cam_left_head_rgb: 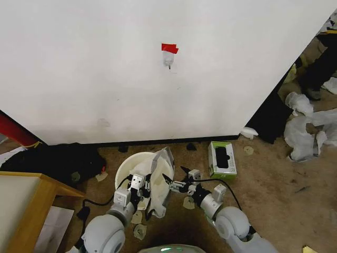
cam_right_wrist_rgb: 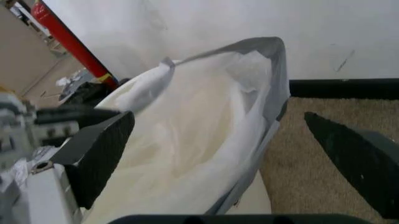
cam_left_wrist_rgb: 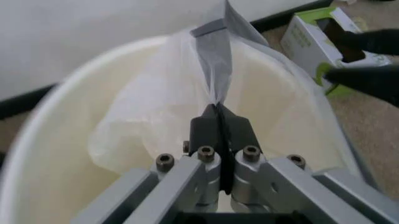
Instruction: Place the garbage bag over the trash bin.
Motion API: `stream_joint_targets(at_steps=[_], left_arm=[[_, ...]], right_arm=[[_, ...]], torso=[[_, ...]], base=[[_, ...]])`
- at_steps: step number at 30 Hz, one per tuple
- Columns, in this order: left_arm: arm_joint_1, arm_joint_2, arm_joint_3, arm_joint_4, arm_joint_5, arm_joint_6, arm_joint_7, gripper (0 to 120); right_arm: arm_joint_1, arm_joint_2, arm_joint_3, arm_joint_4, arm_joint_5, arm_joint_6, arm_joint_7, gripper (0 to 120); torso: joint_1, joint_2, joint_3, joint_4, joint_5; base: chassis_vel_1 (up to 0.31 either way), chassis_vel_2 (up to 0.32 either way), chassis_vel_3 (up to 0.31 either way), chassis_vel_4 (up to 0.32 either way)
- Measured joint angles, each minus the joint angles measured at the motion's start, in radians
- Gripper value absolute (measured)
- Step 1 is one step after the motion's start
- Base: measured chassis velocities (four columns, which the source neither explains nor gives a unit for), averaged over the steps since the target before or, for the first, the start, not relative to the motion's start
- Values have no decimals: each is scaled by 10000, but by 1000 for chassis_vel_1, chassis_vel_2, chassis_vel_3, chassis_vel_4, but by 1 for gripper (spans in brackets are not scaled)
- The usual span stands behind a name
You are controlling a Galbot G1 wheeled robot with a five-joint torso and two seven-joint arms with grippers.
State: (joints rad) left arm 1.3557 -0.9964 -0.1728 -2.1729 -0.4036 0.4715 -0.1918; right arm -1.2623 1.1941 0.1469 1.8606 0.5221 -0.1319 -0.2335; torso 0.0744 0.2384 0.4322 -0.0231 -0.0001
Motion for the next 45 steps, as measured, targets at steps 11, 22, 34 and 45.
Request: stream_joint_targets(at_steps=[11,22,34,45], left_arm=[[19,-29,-552,-211,163,136,106,0],[442,-596,-1508,-612,622,115,81,0],[600,-785,-806,-636,-148,186,36,0],[593,-1200,-670,-1589,-2147,597,-620,0]], right_arm=[[32,147,69,-130,-96,170,-241,100],[86,659,-106,-294,61,345,-185,100],[240,787,-233,-75,57,395,139,100],[272,658,216,23,-68,435,-76,100]], torso=[[0,0,0,0,-1],[0,0,0,0,0],[0,0,0,0,0],[0,0,0,0,3]], base=[[0,0,0,0],[0,0,0,0],[0,0,0,0],[0,0,0,0]])
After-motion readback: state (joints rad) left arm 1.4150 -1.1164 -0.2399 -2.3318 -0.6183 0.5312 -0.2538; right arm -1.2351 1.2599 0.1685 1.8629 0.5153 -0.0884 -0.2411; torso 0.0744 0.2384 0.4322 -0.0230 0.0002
